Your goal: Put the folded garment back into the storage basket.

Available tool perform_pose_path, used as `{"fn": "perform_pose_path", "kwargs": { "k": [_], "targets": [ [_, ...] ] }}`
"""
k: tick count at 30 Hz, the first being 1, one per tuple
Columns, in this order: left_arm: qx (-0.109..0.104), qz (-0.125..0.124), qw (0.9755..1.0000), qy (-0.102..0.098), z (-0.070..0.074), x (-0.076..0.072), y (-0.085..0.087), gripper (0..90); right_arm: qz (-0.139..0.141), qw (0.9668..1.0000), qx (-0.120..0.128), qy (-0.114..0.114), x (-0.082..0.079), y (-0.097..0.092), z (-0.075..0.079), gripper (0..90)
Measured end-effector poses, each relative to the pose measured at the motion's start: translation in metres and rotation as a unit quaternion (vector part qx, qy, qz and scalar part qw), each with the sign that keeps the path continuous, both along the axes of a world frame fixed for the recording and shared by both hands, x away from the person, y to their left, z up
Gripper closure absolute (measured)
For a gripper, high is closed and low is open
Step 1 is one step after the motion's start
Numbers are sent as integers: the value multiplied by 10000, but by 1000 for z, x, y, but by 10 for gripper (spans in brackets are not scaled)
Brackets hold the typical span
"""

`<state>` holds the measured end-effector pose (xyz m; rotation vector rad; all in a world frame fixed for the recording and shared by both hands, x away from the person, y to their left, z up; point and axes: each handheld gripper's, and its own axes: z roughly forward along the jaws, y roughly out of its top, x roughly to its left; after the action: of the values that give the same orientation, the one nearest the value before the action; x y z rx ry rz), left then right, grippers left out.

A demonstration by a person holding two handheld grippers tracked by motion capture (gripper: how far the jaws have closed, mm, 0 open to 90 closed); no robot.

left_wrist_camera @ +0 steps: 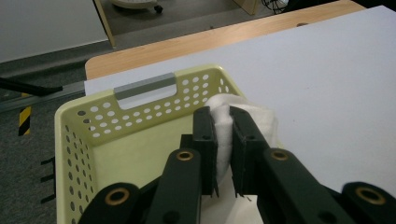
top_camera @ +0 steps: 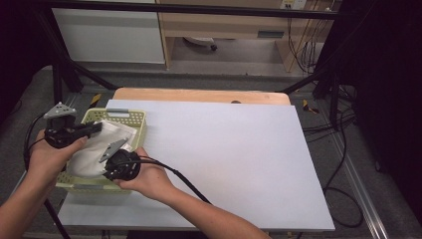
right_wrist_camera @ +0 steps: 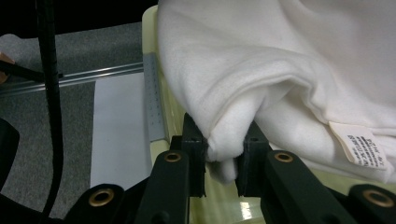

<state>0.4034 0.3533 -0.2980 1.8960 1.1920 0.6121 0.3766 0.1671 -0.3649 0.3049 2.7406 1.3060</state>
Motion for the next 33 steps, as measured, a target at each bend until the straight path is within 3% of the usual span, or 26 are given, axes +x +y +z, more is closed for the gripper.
{"fn": "perform_pose_path", "kwargs": {
  "k": [16,33],
  "targets": [
    [39,16,10000,62,-2,1,1,816,-19,10000,1,26,0,0,-3,771],
    [61,133,9998,164,-11,5,8,816,-72,9996,251,64,0,-8,-13,772]
  ]
}}
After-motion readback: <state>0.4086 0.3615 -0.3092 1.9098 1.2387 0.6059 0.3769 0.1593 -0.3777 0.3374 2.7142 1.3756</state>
